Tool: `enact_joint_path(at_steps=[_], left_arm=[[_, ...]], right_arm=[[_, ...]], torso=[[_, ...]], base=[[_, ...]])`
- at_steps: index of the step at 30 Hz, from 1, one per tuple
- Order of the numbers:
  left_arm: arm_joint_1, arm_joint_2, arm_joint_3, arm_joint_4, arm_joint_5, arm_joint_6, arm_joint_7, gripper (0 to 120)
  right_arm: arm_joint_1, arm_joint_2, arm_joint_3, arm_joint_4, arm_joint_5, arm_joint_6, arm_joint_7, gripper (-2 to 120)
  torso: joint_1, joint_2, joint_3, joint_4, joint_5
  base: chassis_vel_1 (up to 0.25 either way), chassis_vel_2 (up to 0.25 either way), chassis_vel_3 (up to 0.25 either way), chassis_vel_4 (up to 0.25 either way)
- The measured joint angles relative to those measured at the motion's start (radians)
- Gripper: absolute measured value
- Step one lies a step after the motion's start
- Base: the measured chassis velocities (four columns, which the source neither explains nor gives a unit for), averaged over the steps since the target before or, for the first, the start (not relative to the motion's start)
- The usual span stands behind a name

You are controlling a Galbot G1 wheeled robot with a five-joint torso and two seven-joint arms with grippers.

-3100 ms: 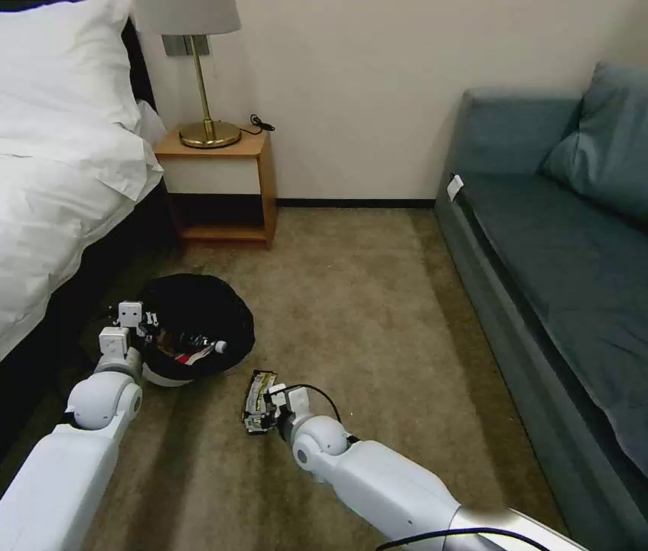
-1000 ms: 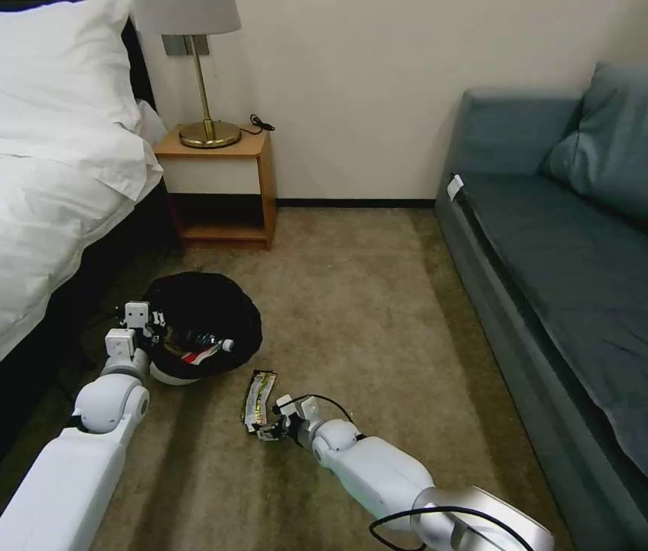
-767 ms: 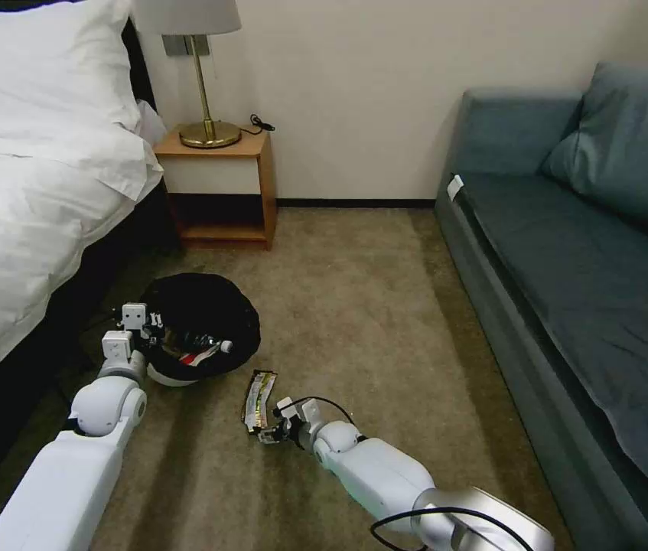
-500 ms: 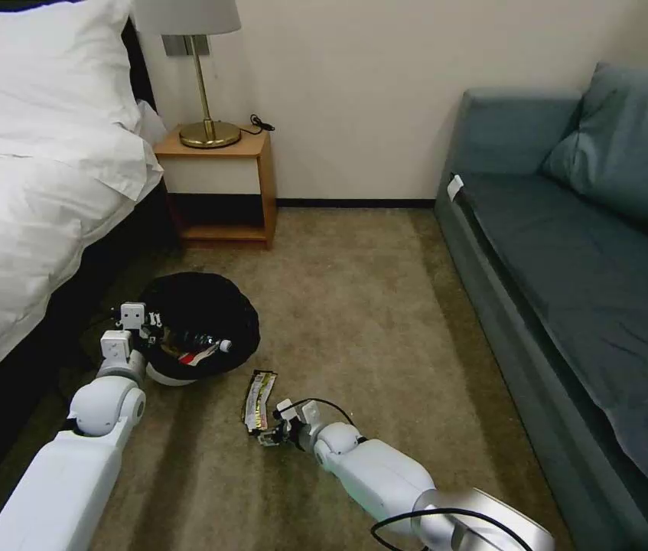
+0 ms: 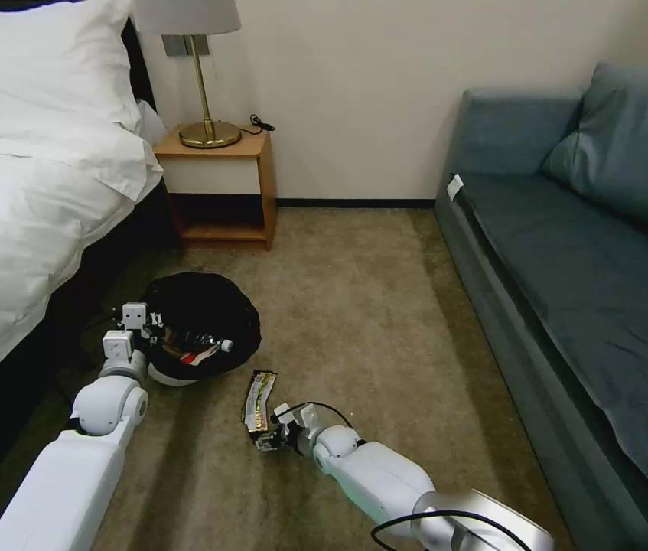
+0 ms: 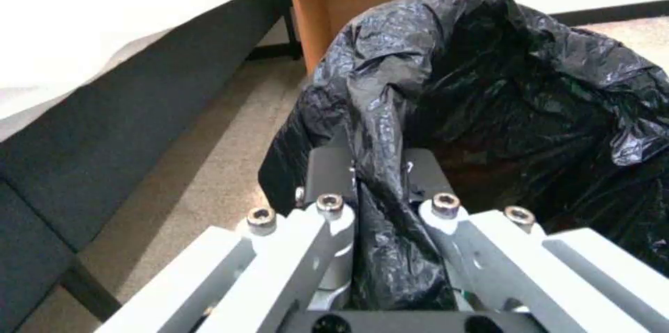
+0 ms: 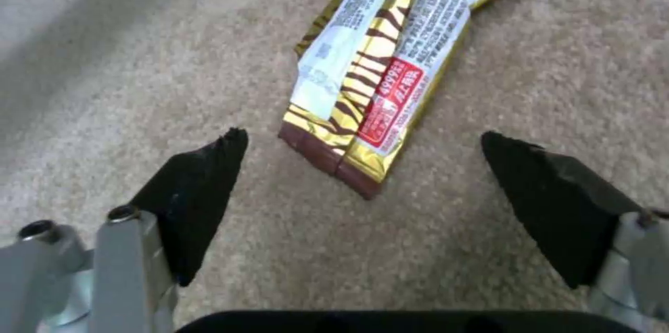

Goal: Pick up the trash bin, then pick up the garbage on the floor and place it into the trash bin.

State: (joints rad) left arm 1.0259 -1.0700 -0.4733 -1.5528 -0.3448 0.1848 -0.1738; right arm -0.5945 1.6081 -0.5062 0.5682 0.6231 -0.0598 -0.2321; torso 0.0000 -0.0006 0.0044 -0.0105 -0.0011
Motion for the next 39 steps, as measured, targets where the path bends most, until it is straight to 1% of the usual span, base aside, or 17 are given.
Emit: enact_joint_path(at_steps=[4,5,6,7,8,9,10,11,12,13,14,15,16,17,20,31,39], left_arm=[[0.004,0.0,-0.004,-0.005,0.001,0.0,-0.001,5],[0.007,0.0,-0.008,-0.007,0.001,-0.001,-0.002,5],[0.009,0.0,-0.01,-0.009,0.001,-0.001,-0.002,5],[0.009,0.0,-0.01,-0.009,0.001,-0.001,-0.002,5],[0.01,0.002,-0.012,-0.01,0.001,-0.001,-0.002,5],[0.011,0.003,-0.014,-0.012,0.0,-0.001,-0.002,5],[0.011,0.003,-0.014,-0.012,0.0,-0.001,-0.002,5],[0.011,0.005,-0.015,-0.013,0.0,-0.002,-0.002,5],[0.011,0.005,-0.015,-0.013,0.0,-0.002,-0.002,5],[0.011,0.005,-0.015,-0.013,-0.001,-0.002,-0.002,5],[0.011,0.006,-0.016,-0.014,-0.002,-0.002,-0.002,5],[0.011,0.006,-0.016,-0.015,-0.003,-0.002,-0.002,5],[0.011,0.006,-0.016,-0.015,-0.003,-0.002,-0.002,5],[0.011,0.007,-0.016,-0.015,-0.003,-0.002,-0.002,5],[0.012,0.007,-0.015,-0.016,-0.003,-0.002,-0.002,5],[0.027,0.004,-0.025,-0.023,0.0,-0.004,-0.002,5],[0.024,0.008,-0.025,-0.026,-0.002,-0.004,-0.006,5]], right_arm=[[0.001,0.0,-0.001,-0.002,0.0,0.0,-0.006,81],[0.001,0.0,0.0,-0.007,0.0,0.001,-0.01,73],[0.002,0.0,0.004,-0.011,0.0,0.002,-0.014,67],[0.002,0.0,0.004,-0.011,0.0,0.002,-0.014,67],[0.002,0.0,0.008,-0.015,-0.001,0.004,-0.016,61],[0.002,0.0,0.012,-0.019,-0.003,0.005,-0.018,57],[0.002,0.0,0.012,-0.019,-0.003,0.005,-0.018,57],[0.002,0.0,0.016,-0.022,-0.005,0.006,-0.022,49],[0.002,0.0,0.016,-0.022,-0.005,0.006,-0.022,49],[0.001,0.0,0.018,-0.023,-0.005,0.006,-0.023,45],[-0.001,0.0,0.022,-0.023,-0.006,0.007,-0.025,37],[-0.001,0.0,0.024,-0.023,-0.006,0.007,-0.027,32],[-0.001,0.0,0.024,-0.023,-0.006,0.007,-0.027,32],[-0.001,0.0,0.026,-0.022,-0.005,0.006,-0.028,28],[-0.001,0.0,0.029,-0.021,-0.005,0.004,-0.032,21],[-0.011,0.0,0.034,-0.029,-0.015,0.01,-0.041,14],[-0.008,0.0,0.034,-0.017,-0.015,0.009,-0.04,13]], torso=[[0.0,0.0,0.0,0.0001,0.0],[0.0,0.0,0.0,0.0001,0.0],[0.0,0.0,0.0,0.0,0.0],[0.0,0.0,0.0,0.0,0.0],[0.0,0.0,0.0,0.0,0.0],[0.0,0.0,0.0,0.0,0.0],[0.0,0.0,0.0,0.0,0.0],[0.0,0.0,0.0,0.0,0.0],[0.0,0.0,0.0,0.0,0.0],[0.0,0.0,0.0,0.0,0.0],[0.0,0.0,0.0,0.0001,0.0],[0.0,0.0,0.0,0.0001,0.0],[0.0,0.0,0.0,0.0001,0.0],[0.0,0.0,0.0,0.0001,0.0],[0.0,0.0,0.0,0.0001,0.0],[0.0,0.0,0.0,0.0001,0.0],[0.0,0.0,0.0,0.0001,0.0]], base=[[0.0,0.0,0.0,0.0],[0.0,0.0,0.0,0.0],[0.0,0.0,0.0,0.0],[0.0,0.0,0.0,0.0],[0.0,0.0,0.0,0.0],[0.0,0.0,0.0,0.0],[0.0,0.0,0.0,0.0],[0.0,0.0,0.0,0.0],[0.0,0.0,0.0,0.0],[0.0,0.0,0.0,0.0],[0.0,0.0,0.0,0.0],[0.0,0.0,0.0,0.0],[0.0,0.0,0.0,0.0],[0.0,0.0,0.0,0.0],[0.0,0.0,0.0,0.0],[0.0,0.0,0.0,0.0],[0.0,0.0,0.0,0.0]])
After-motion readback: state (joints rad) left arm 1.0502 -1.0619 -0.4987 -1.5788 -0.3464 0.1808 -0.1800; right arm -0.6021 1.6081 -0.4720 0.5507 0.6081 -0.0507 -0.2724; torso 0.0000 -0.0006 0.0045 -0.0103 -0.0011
